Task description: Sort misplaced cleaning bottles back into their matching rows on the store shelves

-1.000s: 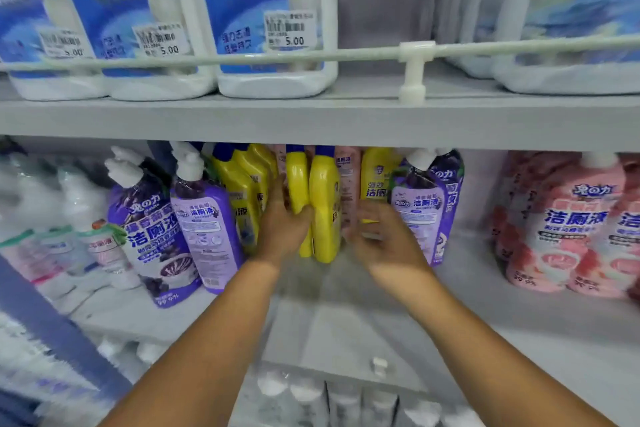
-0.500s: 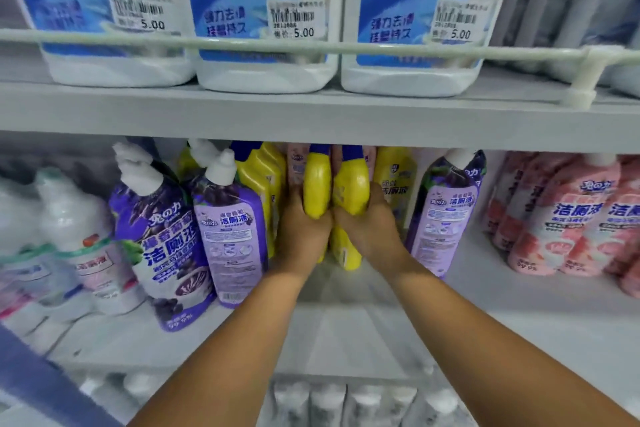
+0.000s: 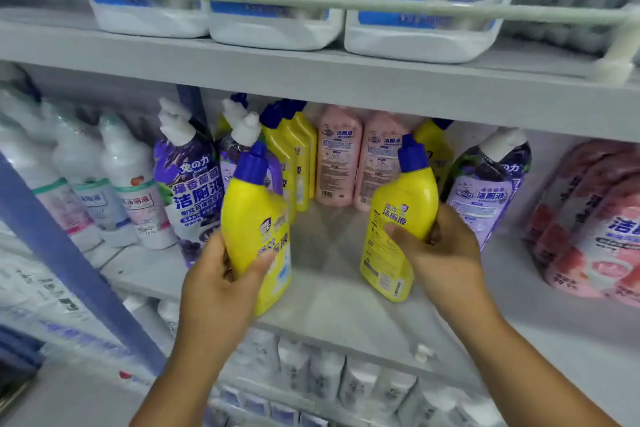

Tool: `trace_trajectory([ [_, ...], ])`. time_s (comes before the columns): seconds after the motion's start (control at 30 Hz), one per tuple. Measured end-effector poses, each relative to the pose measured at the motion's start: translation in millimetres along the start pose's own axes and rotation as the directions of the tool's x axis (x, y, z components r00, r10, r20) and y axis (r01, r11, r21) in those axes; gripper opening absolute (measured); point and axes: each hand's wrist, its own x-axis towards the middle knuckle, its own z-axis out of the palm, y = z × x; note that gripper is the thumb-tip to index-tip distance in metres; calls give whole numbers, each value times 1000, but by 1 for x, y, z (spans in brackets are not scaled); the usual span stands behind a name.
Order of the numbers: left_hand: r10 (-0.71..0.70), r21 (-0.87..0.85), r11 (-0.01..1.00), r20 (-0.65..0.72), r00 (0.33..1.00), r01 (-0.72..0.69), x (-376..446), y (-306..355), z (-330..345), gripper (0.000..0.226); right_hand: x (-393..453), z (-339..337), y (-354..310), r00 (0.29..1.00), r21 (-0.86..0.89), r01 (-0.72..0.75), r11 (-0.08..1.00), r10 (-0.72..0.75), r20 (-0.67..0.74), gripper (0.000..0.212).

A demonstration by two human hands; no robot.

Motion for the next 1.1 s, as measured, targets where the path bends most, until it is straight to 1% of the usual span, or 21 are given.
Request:
trace_trajectory([
  [0.07, -3, 40, 999, -87, 996, 6, 2, -5, -23, 23, -5, -11, 3, 1000, 73, 7, 997, -5, -28, 27],
  [0.13, -20, 77, 997, -129, 991, 30, 7, -13, -38, 23, -13, -21, 7, 998, 105, 15, 994, -9, -60, 28],
  [0.23, -33, 91, 995, -174, 984, 49, 12, -21, -42, 24, -22, -36, 15, 996, 86, 12, 996, -4, -94, 24],
  [0.43, 26, 157, 988, -125, 992, -6, 17, -20, -29, 24, -35, -69, 15, 978, 72, 51, 996, -35, -207, 20],
  [0.47, 40, 183, 983, -123, 992, -17, 16, -19, -27, 25, -36, -73, 15, 973, 48, 50, 998, -38, -229, 20],
  [0.5, 67, 216, 976, -156, 985, -32, 13, -17, -27, 31, -37, -76, 18, 969, 21, 50, 999, -44, -244, 21],
  [0.53, 138, 262, 962, -231, 963, -75, 8, -14, -25, 40, -37, -78, 20, 966, 4, 43, 999, -40, -255, 21],
  [0.57, 249, 311, 939, -318, 915, -147, 0, -9, -22, 47, -36, -81, 25, 964, -7, 38, 999, -38, -264, 21],
  [0.6, 395, 378, 891, -371, 841, -252, -8, -4, -17, 47, -35, -82, 27, 962, -12, 34, 999, -36, -269, 22],
  [0.63, 521, 427, 829, -360, 773, -360, -16, 2, -10, 41, -33, -84, 30, 962, -18, 34, 999, -38, -270, 24],
  [0.67, 596, 415, 785, -301, 745, -460, -21, 8, 0, 34, -31, -85, 31, 963, -21, 37, 999, -42, -267, 27],
  [0.7, 617, 357, 772, -219, 756, -526, -23, 12, 13, 28, -29, -86, 31, 964, -37, 39, 999, -48, -261, 29],
  [0.73, 601, 285, 784, -131, 788, -551, -20, 16, 26, 25, -28, -87, 31, 967, -55, 38, 998, -51, -251, 30],
  [0.77, 559, 214, 816, -54, 828, -537, -15, 21, 42, 25, -27, -87, 30, 969, -64, 38, 997, -53, -241, 31],
  [0.83, 403, 67, 912, 27, 915, -404, 2, 25, 72, 27, -26, -87, 31, 973, -62, 31, 998, -45, -228, 33],
  [0.87, 322, -5, 947, 35, 946, -322, 13, 26, 86, 30, -27, -87, 32, 973, -60, 18, 998, -32, -230, 33],
  [0.9, 272, -55, 961, 26, 962, -271, 26, 25, 99, 33, -31, -86, 33, 968, -52, 5, 999, -18, -251, 34],
  [0.97, 231, -76, 971, 22, 973, -229, 58, 28, 122, 41, -43, -87, 31, 933, -64, 49, 997, -69, -353, 48],
  [1.0, 219, -56, 975, 26, 975, -217, 74, 31, 132, 47, -49, -87, 27, 902, -97, 111, 989, -141, -408, 52],
  [1.03, 221, -20, 975, 20, 975, -221, 90, 35, 140, 52, -56, -86, 22, 869, -141, 185, 973, -229, -439, 53],
  [1.1, 255, 56, 966, -5, 967, -254, 121, 43, 155, 58, -64, -83, 10, 819, -222, 320, 921, -387, -425, 47],
])
